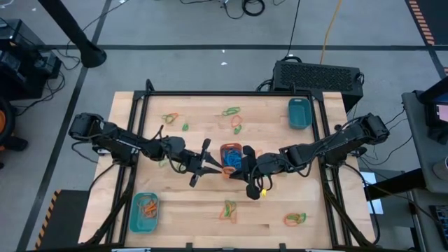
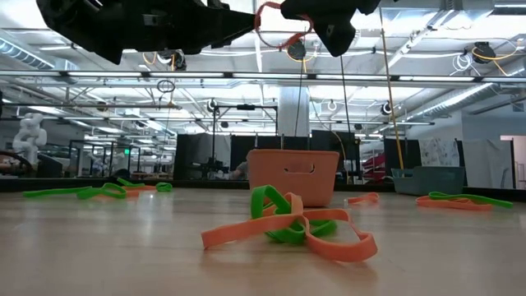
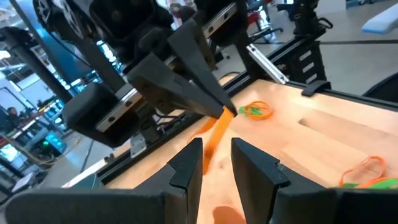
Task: Sort rubber bands into baskets
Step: Put the orange rubber band into the green bin
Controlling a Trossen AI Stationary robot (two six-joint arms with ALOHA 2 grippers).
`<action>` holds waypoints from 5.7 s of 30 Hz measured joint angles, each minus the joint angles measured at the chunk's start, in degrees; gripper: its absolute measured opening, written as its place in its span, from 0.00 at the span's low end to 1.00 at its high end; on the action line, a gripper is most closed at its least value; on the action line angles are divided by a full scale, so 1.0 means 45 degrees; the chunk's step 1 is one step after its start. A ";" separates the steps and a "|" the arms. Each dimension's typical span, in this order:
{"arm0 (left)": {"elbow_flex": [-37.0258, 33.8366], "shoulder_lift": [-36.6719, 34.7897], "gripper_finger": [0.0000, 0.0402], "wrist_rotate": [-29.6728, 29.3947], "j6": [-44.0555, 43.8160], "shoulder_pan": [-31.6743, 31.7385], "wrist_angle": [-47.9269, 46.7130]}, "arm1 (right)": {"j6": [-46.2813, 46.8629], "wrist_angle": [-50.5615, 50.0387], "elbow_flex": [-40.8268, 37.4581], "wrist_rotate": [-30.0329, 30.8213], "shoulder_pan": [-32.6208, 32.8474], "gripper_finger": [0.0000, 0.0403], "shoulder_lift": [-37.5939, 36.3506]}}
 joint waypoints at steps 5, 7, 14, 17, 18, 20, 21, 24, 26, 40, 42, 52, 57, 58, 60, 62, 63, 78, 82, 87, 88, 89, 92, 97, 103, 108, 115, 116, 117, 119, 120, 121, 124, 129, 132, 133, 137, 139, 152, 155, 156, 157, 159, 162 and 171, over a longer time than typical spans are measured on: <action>0.0000 0.0065 0.23 -0.0026 -0.0004 0.0000 0.0006 | -0.0044 0.0051 0.0000 0.0000 -0.0005 0.00 0.0000; 0.0000 0.0185 0.23 -0.0026 -0.0007 0.0000 0.0004 | -0.0097 0.0056 0.0000 0.0005 -0.0005 0.00 0.0000; 0.0618 0.1309 0.23 -0.0030 0.0012 0.0002 -0.0018 | -0.0136 0.0162 0.0000 0.0005 -0.0105 0.00 0.0005; 0.0990 0.1637 0.23 -0.0029 0.0020 0.0021 -0.0015 | -0.0132 0.0054 0.0000 0.0009 -0.0131 0.00 0.0010; 0.1041 0.1671 0.23 -0.0031 0.0020 0.0030 -0.0020 | -0.0131 0.0041 0.0000 0.0010 -0.0131 0.00 0.0006; 0.1100 0.1663 0.23 -0.0027 0.0025 0.0077 -0.0005 | -0.0126 -0.0024 0.0000 0.0006 -0.0131 0.00 0.0009; 0.1107 0.1629 0.23 -0.0031 0.0024 0.0117 -0.0006 | -0.0121 -0.0063 0.0000 0.0005 -0.0131 0.00 0.0010; 0.1107 0.1501 0.23 -0.0036 0.0020 0.0194 -0.0019 | -0.0058 -0.0187 0.0000 0.0001 -0.0099 0.00 0.0006; 0.1107 0.1486 0.22 -0.0055 0.0025 0.0199 -0.0003 | -0.0026 -0.0260 0.0000 -0.0010 -0.0071 0.00 0.0010; 0.1107 0.1486 0.01 -0.0784 0.0341 0.0180 -0.0370 | -0.0286 -0.0173 0.0000 0.0165 0.0131 0.04 0.0010; 0.1107 0.1486 0.01 -0.0812 0.0338 0.0180 -0.0369 | -0.0418 -0.0238 0.0000 0.0402 0.0136 0.08 0.0010; 0.1169 -0.0382 0.00 -0.3493 0.0073 -0.1340 -0.5306 | -0.0720 -0.2459 0.0000 0.0417 -0.0057 0.26 0.0010; 0.2232 -0.2266 0.00 -0.4169 -0.3858 -0.2769 -1.1341 | 0.0553 -0.4484 0.0000 0.0379 0.0045 0.28 0.0010; 0.2465 -0.2553 0.00 -0.4170 -0.4825 -0.3071 -1.2438 | 0.0832 -0.4887 0.0000 0.0379 0.0087 0.28 0.0010; 0.2924 -0.2939 0.00 -0.4152 -0.6979 -0.3656 -1.4524 | 0.1428 -0.5697 0.0001 0.0382 0.0227 0.28 0.0010; 0.3235 -0.3230 0.00 -0.3693 -0.9092 -0.4236 -1.6126 | 0.2129 -0.6511 0.0000 0.0374 0.0410 0.28 0.0010; 0.3330 -0.3325 0.00 -0.3347 -1.0236 -0.4539 -1.6774 | 0.2442 -0.6800 0.0000 0.0370 0.0523 0.28 0.0010; 0.3259 -0.2720 0.00 -0.2038 -1.8889 -0.8493 -2.0722 | 0.3036 -0.7527 0.0000 0.0355 0.1467 0.28 0.0010; 0.3254 -0.2351 0.02 -0.1557 -2.0578 -0.9126 -2.0978 | 0.3041 -0.7479 0.0000 0.0350 0.1467 0.28 0.0010; 0.3254 -0.1946 0.06 -0.1062 -2.1205 -0.9627 -2.1008 | 0.3136 -0.7330 0.0000 0.0341 0.1467 0.28 0.0010; 0.3254 -0.1885 0.06 -0.1029 -2.1211 -0.9696 -2.1020 | 0.3249 -0.7335 0.0000 0.0331 0.1467 0.28 0.0010; 0.3254 -0.1809 0.07 -0.1015 -2.1220 -0.9757 -2.1049 | 0.3413 -0.7370 0.0000 0.0330 0.1467 0.28 0.0010; 0.3254 -0.1580 0.09 -0.0998 -2.1425 -0.9906 -2.1064 | 0.3890 -0.7376 0.0000 0.0325 0.1467 0.28 0.0010; 0.3254 -0.1189 0.15 -0.0948 -2.1444 -1.0106 -2.1119 | 0.4440 -0.7381 0.0000 0.0392 0.1557 0.28 0.0010; 0.3254 -0.1001 0.24 -0.0610 -2.2043 -1.0158 -2.1132 | 0.4296 -0.7390 0.0000 0.0423 0.1861 0.28 0.0010; 0.3262 -0.1090 0.26 0.1009 -2.2358 -0.9555 -2.1147 | 0.3293 -0.7395 0.0000 0.0641 0.1880 0.28 0.0010; 0.3881 -0.1944 0.26 -0.3715 -1.8623 -0.8851 -2.0465 | 0.2940 -0.8518 0.0000 0.1091 0.1780 0.28 0.0010; 0.3881 -0.2063 0.26 -0.5659 -1.7566 -0.8840 -1.9798 | 0.3336 -0.8959 0.0000 0.1091 0.1724 0.28 0.0010; 0.3811 -0.2160 0.26 -0.7576 -1.6338 -0.8845 -1.8854 | 0.3784 -0.9490 0.0000 0.1089 0.1648 0.28 0.0010; 0.3397 -0.2247 0.26 -1.0798 -1.3575 -0.8826 -1.6319 | 0.4610 -1.0628 0.0000 0.1111 0.1490 0.28 0.0010; 0.3132 -0.2247 0.26 -1.1662 -1.2147 -0.8705 -1.5074 | 0.4923 -1.1156 0.0000 0.1228 0.1404 0.28 0.0010; 0.2824 -0.2229 0.26 -1.2008 -1.0748 -0.8519 -1.3807 | 0.5178 -1.1627 0.0000 0.1493 0.1316 0.28 0.0010; 0.1632 -0.2195 0.26 -1.0934 -0.7540 -0.7534 -0.9612 | 0.5636 -1.2690 0.0000 0.1901 0.0804 0.28 0.0010; -0.0048 -0.2195 0.26 -0.7387 -0.5571 -0.5617 -0.5110 | 0.5247 -1.3120 -0.0079 0.1968 -0.0586 0.28 0.0000; -0.0827 -0.2166 0.26 -0.6172 -0.5433 -0.4676 -0.3067 | 0.5229 -1.2904 -0.0541 0.1832 -0.1614 0.28 0.0000; -0.1008 -0.2101 0.26 -0.5803 -0.5434 -0.4452 -0.2469 | 0.5409 -1.2769 -0.0756 0.1631 -0.1914 0.28 0.0000; -0.1525 -0.2026 0.26 -0.4780 -0.5428 -0.4116 -0.0938 | 0.6290 -1.2517 -0.1623 0.0908 -0.2783 0.28 0.0000; -0.1525 -0.2035 0.26 -0.4651 -0.5424 -0.4078 -0.0839 | 0.6554 -1.2106 -0.2066 0.0942 -0.3037 0.28 0.0000; -0.1525 -0.2030 0.26 -0.4288 -0.5419 -0.4153 -0.0685 | 0.7077 -0.9612 -0.3704 0.0534 -0.3145 0.28 -0.0005; -0.1525 -0.2030 0.26 -0.4281 -0.5419 -0.4153 -0.0689 | 0.7349 -0.9459 -0.3926 0.0499 -0.3147 0.28 -0.0021; -0.1525 -0.2030 0.26 -0.4283 -0.5419 -0.4153 -0.0685 | 0.7393 -0.9401 -0.4007 0.0419 -0.3143 0.28 -0.0035; -0.1525 -0.2030 0.26 -0.4283 -0.5419 -0.4153 -0.0685 | 0.7397 -0.9332 -0.4083 0.0341 -0.3147 0.28 -0.0046; -0.1525 -0.2030 0.26 -0.4286 -0.5419 -0.4153 -0.0686 | 0.7177 -0.9087 -0.4194 0.0174 -0.3147 0.26 -0.0053; -0.1525 -0.2030 0.26 -0.4286 -0.5419 -0.4153 -0.0690 | 0.6626 -0.8723 -0.4221 0.0116 -0.3094 0.18 -0.0049; -0.1520 -0.1911 0.26 -0.4286 -0.5429 -0.4153 -0.0545 | 0.5114 -0.8489 -0.3523 0.0275 -0.3009 0.01 0.0044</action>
